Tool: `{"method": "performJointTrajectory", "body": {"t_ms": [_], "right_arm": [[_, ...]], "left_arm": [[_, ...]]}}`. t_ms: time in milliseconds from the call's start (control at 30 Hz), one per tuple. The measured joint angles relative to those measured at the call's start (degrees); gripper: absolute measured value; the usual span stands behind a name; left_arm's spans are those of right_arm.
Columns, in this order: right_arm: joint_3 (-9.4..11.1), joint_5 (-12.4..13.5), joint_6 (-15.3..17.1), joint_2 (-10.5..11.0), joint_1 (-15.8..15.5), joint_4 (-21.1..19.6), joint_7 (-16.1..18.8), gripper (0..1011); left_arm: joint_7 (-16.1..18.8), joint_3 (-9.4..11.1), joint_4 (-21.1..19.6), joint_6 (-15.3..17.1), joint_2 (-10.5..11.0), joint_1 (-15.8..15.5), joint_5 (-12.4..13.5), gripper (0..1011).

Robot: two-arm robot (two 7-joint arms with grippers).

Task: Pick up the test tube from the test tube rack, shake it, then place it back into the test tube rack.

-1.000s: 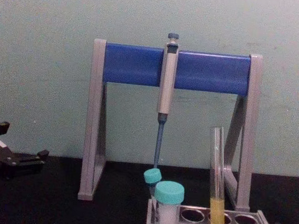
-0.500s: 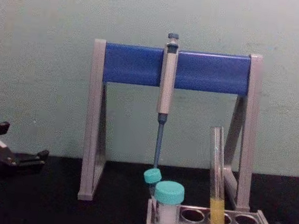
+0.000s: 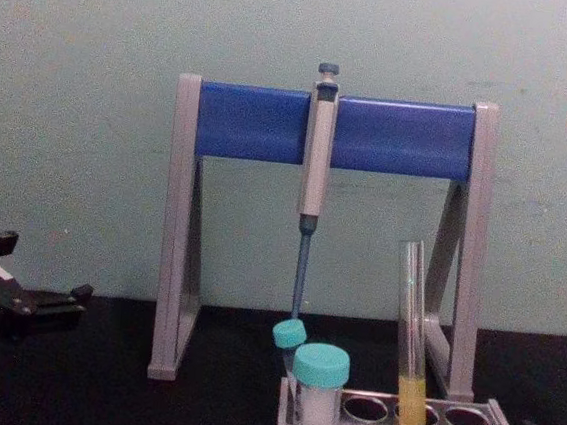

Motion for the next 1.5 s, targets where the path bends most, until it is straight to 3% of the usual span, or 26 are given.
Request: {"method": "performJointTrajectory", "body": {"t_ms": [1500], "right_arm": [[0.0,0.1,0.0,0.0,0.0,0.0,0.0,1000]], "left_arm": [[0.0,0.0,0.0,0.0,0.0,0.0,0.0,1010]]}}
